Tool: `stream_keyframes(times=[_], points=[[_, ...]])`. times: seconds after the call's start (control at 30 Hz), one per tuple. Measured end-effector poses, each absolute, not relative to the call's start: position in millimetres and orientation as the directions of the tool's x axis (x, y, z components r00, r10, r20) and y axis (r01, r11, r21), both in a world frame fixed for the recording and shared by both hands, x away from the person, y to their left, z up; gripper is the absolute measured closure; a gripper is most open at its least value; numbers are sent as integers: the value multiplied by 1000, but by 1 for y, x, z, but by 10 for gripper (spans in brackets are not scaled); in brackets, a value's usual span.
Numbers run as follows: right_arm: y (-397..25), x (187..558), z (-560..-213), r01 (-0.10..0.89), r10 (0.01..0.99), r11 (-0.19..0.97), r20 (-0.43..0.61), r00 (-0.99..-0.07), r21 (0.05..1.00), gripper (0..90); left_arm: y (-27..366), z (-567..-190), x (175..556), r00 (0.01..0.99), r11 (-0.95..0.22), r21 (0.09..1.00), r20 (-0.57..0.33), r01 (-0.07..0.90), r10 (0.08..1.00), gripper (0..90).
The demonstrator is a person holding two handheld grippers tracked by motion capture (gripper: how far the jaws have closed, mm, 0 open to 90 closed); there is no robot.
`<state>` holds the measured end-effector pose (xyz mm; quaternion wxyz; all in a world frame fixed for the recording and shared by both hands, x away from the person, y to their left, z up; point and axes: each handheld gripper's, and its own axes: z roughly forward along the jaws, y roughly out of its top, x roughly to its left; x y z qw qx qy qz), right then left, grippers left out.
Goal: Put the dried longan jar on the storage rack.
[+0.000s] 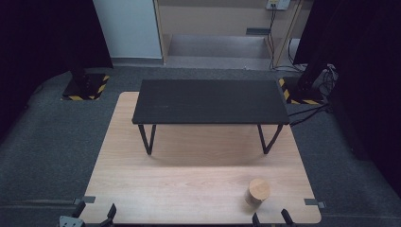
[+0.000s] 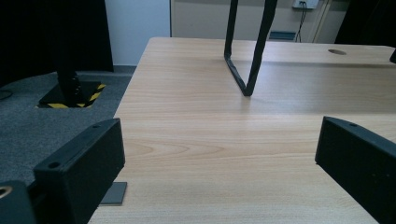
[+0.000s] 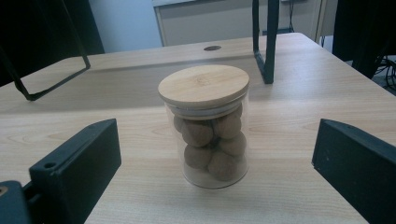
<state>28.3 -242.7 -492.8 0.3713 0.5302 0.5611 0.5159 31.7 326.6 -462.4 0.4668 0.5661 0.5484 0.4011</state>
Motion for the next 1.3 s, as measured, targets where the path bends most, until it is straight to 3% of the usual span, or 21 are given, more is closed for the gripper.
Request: stream_keyframes(times=[0.6,1.3], points=[[-231,32,-504,190,982,-84,114,-153,978,12,325,-463,33,86,37,966,-61,255,994,2],[-211,71,-515,181,989,-50,73,-126,982,12,328,-464,30,85,45,967,-68,253,994,2]])
